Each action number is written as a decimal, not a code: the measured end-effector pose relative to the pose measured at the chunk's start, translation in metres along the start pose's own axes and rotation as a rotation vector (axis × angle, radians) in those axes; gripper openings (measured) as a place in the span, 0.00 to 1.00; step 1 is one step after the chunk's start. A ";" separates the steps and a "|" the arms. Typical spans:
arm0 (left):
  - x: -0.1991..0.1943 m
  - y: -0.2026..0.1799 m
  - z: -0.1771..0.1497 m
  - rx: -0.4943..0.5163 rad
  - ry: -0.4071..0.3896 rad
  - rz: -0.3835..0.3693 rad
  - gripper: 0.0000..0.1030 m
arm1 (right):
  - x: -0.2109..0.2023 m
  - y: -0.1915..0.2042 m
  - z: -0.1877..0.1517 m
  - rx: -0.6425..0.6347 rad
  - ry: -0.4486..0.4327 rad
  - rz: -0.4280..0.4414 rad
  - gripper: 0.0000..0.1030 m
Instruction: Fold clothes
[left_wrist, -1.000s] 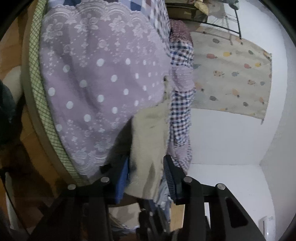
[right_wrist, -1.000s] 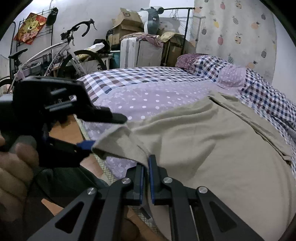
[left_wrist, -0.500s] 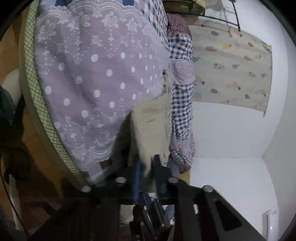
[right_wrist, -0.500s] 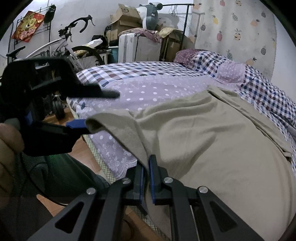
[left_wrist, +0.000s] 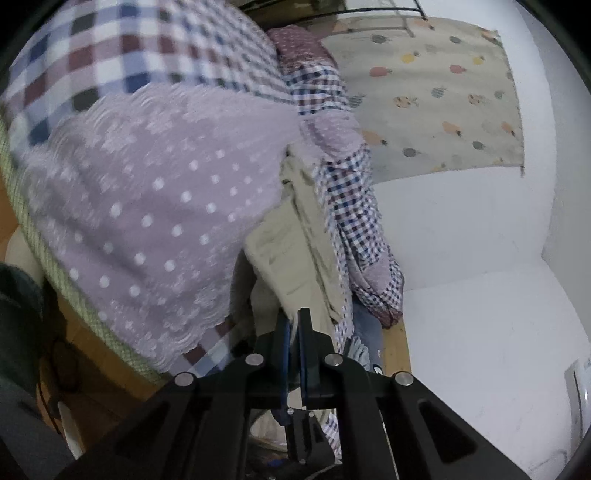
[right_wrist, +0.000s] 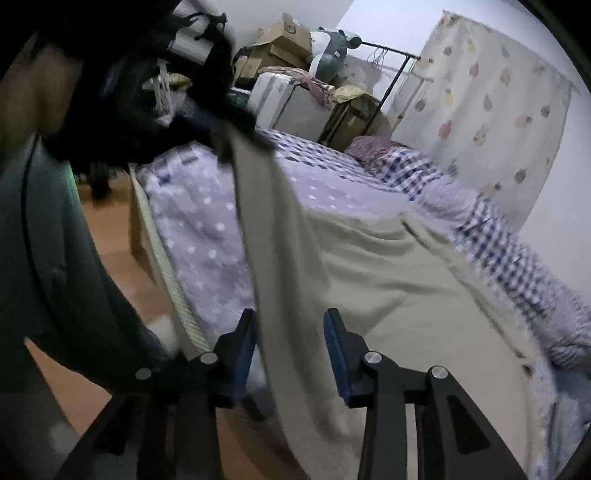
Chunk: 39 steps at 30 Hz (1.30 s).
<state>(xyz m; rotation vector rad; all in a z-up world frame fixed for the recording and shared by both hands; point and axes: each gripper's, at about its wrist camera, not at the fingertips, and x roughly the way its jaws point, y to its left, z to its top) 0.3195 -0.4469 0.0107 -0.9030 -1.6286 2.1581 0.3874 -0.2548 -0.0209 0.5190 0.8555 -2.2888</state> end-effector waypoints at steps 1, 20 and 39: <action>-0.001 -0.006 0.001 0.015 0.005 -0.006 0.02 | 0.000 0.000 -0.003 -0.014 0.003 -0.028 0.39; -0.004 -0.105 0.014 0.162 0.028 -0.102 0.02 | -0.027 -0.078 -0.103 -0.049 0.237 -0.420 0.40; -0.009 -0.091 0.020 0.141 0.041 -0.067 0.02 | -0.077 -0.155 -0.217 -0.139 0.543 -0.603 0.38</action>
